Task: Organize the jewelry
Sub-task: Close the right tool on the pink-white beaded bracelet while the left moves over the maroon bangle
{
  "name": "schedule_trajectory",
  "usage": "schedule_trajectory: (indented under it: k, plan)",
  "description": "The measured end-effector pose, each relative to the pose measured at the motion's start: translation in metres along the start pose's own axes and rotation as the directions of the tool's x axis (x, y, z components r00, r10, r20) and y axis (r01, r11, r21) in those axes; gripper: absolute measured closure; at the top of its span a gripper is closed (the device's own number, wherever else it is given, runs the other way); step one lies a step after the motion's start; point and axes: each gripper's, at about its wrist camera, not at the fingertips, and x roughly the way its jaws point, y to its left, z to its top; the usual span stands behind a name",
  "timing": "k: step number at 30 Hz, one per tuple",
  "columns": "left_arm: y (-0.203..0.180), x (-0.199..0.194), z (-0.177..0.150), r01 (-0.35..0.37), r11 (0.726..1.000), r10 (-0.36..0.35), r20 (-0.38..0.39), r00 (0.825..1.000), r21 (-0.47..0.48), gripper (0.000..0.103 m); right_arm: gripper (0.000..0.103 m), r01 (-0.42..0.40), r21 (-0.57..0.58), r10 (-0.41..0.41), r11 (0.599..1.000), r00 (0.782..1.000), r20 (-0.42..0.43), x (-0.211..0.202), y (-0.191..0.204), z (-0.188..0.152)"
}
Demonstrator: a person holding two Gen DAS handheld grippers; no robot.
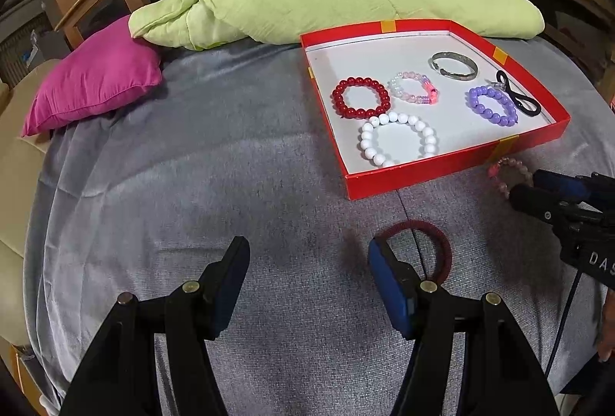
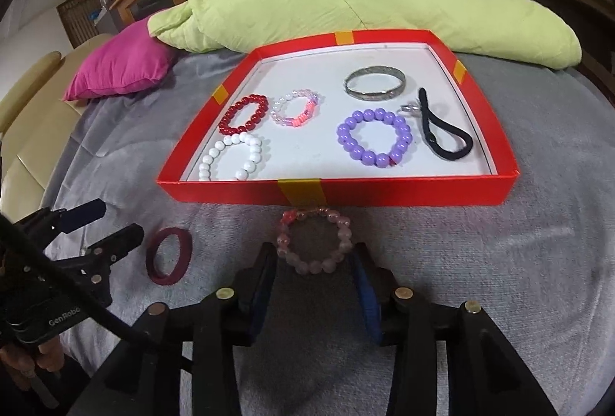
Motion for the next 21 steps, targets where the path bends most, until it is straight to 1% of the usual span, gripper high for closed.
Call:
schedule_trajectory:
  k: [3,4,5,7,8,9,11,13,18,21]
  plan:
    - [-0.001,0.001,0.0,-0.001,1.0,0.001,-0.002,1.0,0.002,0.038,0.06,0.022,-0.037,-0.022,0.999,1.0,-0.003,0.002,0.005,-0.001]
    - [-0.001,0.001,0.0,-0.001,1.0,0.001,-0.002,1.0,0.002,0.037,0.063,0.027,-0.044,-0.028,0.999,1.0,-0.001,0.002,0.005,-0.002]
    - [-0.001,0.001,0.0,-0.001,1.0,0.001,-0.003,1.0,0.003,0.038,0.071,0.034,-0.051,-0.034,0.998,0.999,0.0,0.002,0.005,-0.002]
    - [-0.001,0.002,0.0,0.0,1.0,0.0,-0.005,1.0,0.006,0.038,0.075,0.033,-0.056,-0.033,0.998,0.999,-0.002,0.001,0.003,-0.002]
    - [-0.002,0.002,0.0,0.0,1.0,0.0,-0.007,1.0,0.008,0.038,0.081,0.035,-0.058,-0.035,0.998,0.999,-0.002,0.0,0.002,-0.002]
    - [-0.002,0.003,0.0,0.0,1.0,0.0,-0.008,1.0,0.01,0.038,0.082,0.036,-0.06,-0.036,0.998,0.999,-0.003,0.0,0.001,-0.002]
    - [-0.003,0.003,0.0,0.001,1.0,-0.001,-0.011,1.0,0.013,0.038,0.083,0.032,-0.059,-0.032,0.998,0.999,-0.006,-0.002,-0.001,-0.002]
    - [-0.002,0.003,0.0,0.005,1.0,-0.005,-0.011,1.0,0.013,0.038,0.087,0.043,-0.07,-0.043,0.997,0.999,-0.006,-0.004,-0.001,-0.003]
    - [-0.002,0.005,0.0,0.027,1.0,-0.027,-0.024,0.999,0.007,0.038,0.087,0.047,-0.062,-0.048,0.997,0.999,-0.02,-0.008,-0.008,-0.005]
    - [-0.003,0.006,-0.001,0.064,0.998,-0.064,-0.033,0.997,0.001,0.038,0.087,0.053,-0.048,-0.054,0.997,0.998,-0.029,-0.012,-0.014,-0.006]
